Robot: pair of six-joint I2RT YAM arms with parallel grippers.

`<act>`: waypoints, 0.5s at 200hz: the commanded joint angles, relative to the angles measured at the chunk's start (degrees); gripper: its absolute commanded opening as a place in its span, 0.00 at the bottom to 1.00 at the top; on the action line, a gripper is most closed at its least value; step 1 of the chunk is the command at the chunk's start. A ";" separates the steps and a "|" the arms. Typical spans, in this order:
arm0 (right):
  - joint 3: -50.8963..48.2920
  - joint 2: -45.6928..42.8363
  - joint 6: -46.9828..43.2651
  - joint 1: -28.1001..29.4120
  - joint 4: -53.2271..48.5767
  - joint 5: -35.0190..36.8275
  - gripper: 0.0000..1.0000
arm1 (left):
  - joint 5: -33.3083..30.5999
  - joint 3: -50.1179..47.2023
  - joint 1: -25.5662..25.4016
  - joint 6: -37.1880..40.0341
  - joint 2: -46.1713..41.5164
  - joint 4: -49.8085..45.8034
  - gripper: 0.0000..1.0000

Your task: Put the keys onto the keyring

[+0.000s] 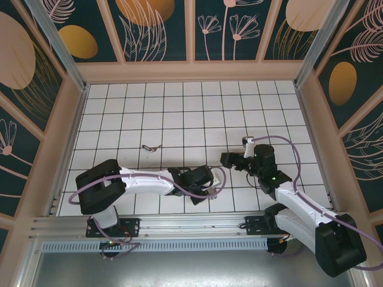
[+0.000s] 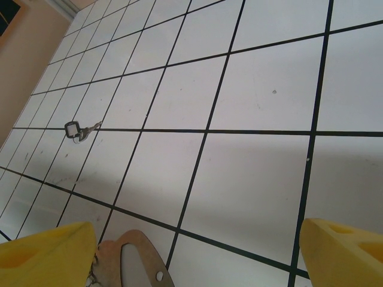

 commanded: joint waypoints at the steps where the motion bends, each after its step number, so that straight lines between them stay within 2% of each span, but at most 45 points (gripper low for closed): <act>1: -0.32 -1.26 -0.44 -0.43 0.21 1.28 0.88 | 0.43 1.23 -0.17 0.70 1.64 -0.74 0.18; 53: -1.15 -3.34 -0.64 -1.00 -0.66 1.48 0.89 | -0.02 0.68 -0.13 0.61 0.31 -1.94 0.06; 65: -1.24 -3.75 -0.75 -1.14 -0.96 1.45 0.89 | -0.36 0.58 -0.18 0.42 0.19 -2.29 0.00; 100: -1.17 -5.39 -0.97 -1.31 -2.15 1.48 0.89 | -2.11 0.08 -0.20 -0.16 -5.86 -3.04 0.00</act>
